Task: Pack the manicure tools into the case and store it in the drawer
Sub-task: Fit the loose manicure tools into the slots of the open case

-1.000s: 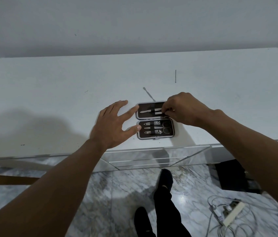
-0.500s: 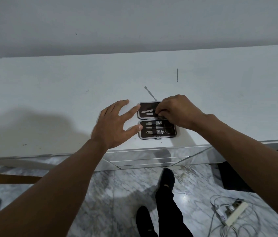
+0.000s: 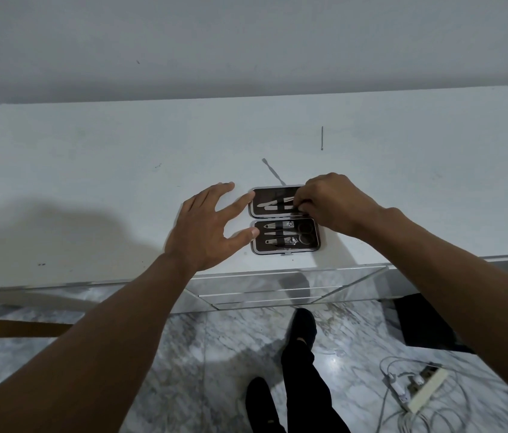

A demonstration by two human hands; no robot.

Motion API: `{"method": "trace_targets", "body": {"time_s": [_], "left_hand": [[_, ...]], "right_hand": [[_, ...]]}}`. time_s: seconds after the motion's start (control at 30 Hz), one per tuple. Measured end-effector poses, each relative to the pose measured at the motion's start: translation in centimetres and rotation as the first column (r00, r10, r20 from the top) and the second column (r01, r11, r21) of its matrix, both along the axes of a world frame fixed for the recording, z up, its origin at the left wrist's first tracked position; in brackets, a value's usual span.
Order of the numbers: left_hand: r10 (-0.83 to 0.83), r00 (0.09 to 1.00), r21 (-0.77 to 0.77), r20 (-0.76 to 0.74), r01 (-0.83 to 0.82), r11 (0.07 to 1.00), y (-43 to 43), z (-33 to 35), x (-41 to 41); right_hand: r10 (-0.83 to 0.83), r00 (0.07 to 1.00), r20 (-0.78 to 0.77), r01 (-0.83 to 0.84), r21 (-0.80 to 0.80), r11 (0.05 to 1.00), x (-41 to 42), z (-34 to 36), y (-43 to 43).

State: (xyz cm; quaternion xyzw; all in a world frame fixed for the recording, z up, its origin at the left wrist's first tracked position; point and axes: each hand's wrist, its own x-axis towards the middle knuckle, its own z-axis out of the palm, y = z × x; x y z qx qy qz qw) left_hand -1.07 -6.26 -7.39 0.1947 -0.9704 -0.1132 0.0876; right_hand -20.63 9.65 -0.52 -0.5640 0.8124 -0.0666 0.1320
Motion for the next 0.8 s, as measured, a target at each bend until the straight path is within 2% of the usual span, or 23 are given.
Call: {"method": "trace_targets", "body": {"time_s": [0.3, 0.8], "left_hand": [[-0.001, 1.0, 0.012, -0.02, 0.002, 1.0, 0.1, 0.0, 0.1], [-0.003, 1.0, 0.025, -0.012, 0.003, 1.0, 0.0, 0.0, 0.1]], "right_hand": [[0.044, 0.999, 0.003, -0.044, 0.01, 0.999, 0.4, -0.3, -0.9], [0.013, 0.999, 0.038, -0.013, 0.002, 1.0, 0.5, -0.1, -1.1]]}}
